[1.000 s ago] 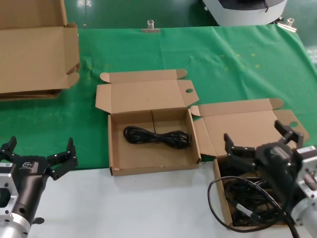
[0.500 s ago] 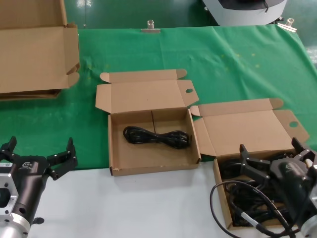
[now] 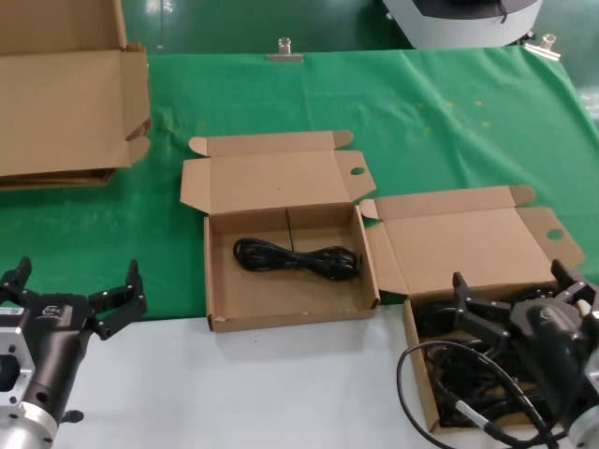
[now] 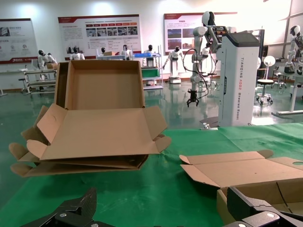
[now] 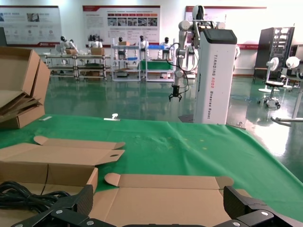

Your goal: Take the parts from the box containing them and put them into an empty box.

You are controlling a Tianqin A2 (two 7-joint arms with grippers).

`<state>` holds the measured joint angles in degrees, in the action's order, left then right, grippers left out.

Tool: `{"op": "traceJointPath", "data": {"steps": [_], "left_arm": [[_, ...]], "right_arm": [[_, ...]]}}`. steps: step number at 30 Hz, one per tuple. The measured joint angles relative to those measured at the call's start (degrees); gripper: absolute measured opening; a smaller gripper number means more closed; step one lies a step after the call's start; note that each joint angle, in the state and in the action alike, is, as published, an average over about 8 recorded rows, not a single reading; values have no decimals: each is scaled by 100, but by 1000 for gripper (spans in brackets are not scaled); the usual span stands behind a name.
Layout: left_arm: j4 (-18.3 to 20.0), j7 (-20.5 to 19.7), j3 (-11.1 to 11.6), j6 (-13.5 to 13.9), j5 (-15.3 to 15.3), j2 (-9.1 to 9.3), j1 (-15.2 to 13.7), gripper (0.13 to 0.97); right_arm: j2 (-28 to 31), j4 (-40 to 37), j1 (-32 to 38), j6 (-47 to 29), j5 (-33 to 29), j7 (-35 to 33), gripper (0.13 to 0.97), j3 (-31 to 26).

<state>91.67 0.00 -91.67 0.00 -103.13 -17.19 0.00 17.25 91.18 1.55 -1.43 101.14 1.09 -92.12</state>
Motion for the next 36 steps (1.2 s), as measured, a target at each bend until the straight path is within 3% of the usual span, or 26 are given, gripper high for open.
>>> {"op": "traceJointPath", "data": {"steps": [36], "left_arm": [[0,0,0,0,0,0,0,966]], "right_arm": [[0,0,0,0,0,0,966,0]]}}
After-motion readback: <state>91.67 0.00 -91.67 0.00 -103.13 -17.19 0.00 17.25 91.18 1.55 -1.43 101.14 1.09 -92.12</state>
